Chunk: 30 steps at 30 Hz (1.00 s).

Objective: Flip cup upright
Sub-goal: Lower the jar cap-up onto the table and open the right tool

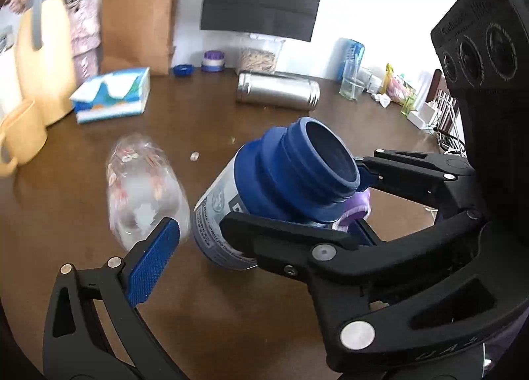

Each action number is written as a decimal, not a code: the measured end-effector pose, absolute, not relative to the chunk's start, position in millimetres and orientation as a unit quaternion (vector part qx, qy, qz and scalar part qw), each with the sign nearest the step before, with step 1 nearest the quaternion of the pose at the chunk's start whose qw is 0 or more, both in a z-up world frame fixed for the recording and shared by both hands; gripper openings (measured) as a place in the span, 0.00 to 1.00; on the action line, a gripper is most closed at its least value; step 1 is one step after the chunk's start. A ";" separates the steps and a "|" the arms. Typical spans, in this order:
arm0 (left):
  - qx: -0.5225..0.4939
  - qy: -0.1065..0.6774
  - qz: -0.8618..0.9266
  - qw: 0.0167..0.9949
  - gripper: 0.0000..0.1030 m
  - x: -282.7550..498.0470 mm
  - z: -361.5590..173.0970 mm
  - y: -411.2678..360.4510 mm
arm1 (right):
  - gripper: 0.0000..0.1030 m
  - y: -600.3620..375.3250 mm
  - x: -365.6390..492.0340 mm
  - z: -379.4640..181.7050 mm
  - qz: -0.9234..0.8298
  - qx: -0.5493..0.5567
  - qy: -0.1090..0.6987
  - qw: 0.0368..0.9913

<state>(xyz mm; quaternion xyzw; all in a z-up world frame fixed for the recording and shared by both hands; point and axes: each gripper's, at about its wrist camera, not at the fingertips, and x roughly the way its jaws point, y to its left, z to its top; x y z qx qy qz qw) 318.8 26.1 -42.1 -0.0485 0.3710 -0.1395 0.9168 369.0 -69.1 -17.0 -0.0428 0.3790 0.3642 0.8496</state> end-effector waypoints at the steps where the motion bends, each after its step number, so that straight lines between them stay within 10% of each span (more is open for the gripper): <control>1: -0.049 0.378 -0.132 0.915 0.98 316.4 -45.6 27.3 | 0.66 -65.4 365.3 -20.2 0.356 -0.054 0.387 0.849; 30: -0.095 0.387 -0.118 0.909 0.97 267.7 -44.5 49.6 | 0.76 -83.8 309.5 1.1 0.335 -0.050 0.393 0.855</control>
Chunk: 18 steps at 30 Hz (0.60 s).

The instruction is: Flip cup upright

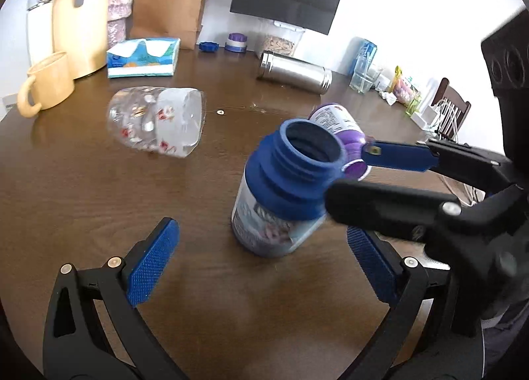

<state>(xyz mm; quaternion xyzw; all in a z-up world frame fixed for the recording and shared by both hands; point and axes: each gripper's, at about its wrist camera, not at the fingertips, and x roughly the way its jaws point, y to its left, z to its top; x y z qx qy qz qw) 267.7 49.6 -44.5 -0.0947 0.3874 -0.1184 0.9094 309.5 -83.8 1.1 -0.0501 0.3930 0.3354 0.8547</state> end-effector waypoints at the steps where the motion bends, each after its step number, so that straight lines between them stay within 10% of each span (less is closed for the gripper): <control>1: -0.095 0.386 -0.110 0.911 0.97 258.7 -39.5 50.4 | 0.76 -88.3 305.3 2.9 0.333 -0.047 0.393 0.856; 18: -0.045 0.328 -0.006 0.944 1.00 86.7 11.2 40.5 | 0.77 -158.0 139.7 6.1 0.240 -0.012 0.348 0.906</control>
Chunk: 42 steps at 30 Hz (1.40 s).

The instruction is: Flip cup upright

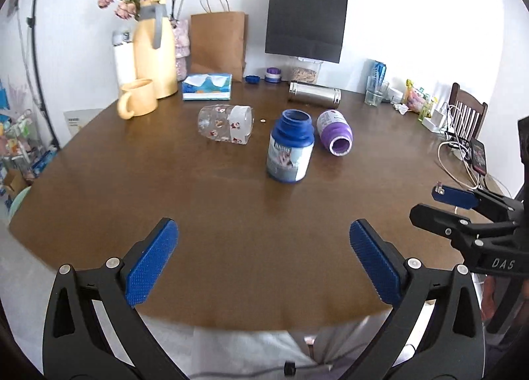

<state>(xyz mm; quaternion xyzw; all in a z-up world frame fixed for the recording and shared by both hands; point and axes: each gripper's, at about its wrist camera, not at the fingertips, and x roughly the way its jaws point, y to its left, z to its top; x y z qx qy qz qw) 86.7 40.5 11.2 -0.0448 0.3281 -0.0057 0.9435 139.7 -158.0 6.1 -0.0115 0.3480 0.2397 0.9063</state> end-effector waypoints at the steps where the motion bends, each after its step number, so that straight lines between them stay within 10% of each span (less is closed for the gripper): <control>1: -0.041 0.325 -0.003 0.945 1.00 78.1 12.7 37.8 | 0.77 -160.4 130.2 5.5 0.240 -0.011 0.346 0.907; 42: -0.018 0.320 0.031 0.947 1.00 -16.8 11.2 23.5 | 0.83 -167.7 25.1 -0.3 0.202 0.027 0.323 0.924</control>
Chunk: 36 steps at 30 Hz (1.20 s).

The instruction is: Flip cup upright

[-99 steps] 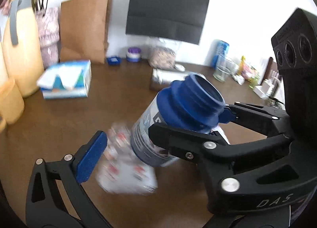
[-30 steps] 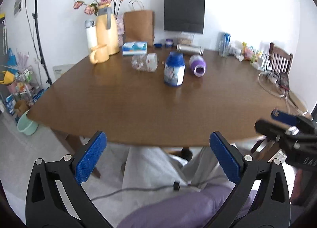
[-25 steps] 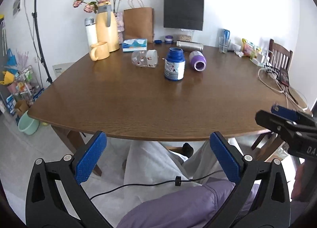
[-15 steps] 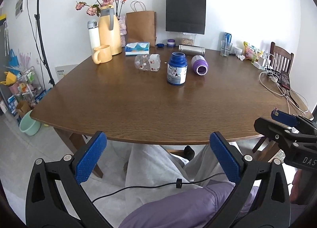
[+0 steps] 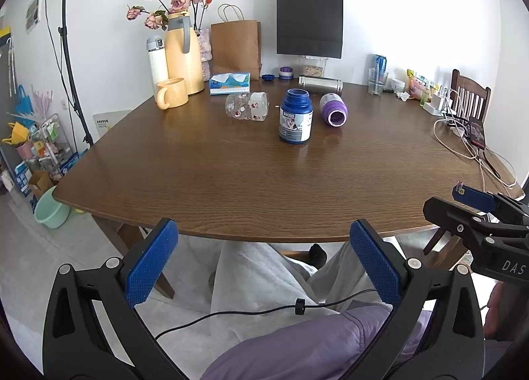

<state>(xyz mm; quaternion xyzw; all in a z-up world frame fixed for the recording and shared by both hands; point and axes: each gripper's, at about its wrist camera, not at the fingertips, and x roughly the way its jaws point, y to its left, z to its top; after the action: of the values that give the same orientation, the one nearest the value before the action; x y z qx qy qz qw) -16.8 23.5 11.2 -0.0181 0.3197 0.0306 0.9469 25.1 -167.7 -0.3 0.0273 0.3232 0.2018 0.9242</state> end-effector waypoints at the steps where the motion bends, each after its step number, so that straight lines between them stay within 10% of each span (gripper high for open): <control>1: -0.018 0.320 0.030 0.947 1.00 -16.7 11.2 24.0 | 0.83 -167.9 25.3 -0.4 0.202 0.027 0.324 0.924; 36: -0.018 0.319 0.031 0.947 1.00 -17.2 12.6 27.4 | 0.83 -170.5 25.5 0.9 0.195 0.030 0.321 0.926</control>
<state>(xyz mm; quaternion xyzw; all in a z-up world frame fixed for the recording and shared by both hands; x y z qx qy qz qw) -17.2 27.4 12.6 -0.0176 0.3189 0.0309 0.9471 25.5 -170.5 0.9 0.0300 0.3211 0.1953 0.9262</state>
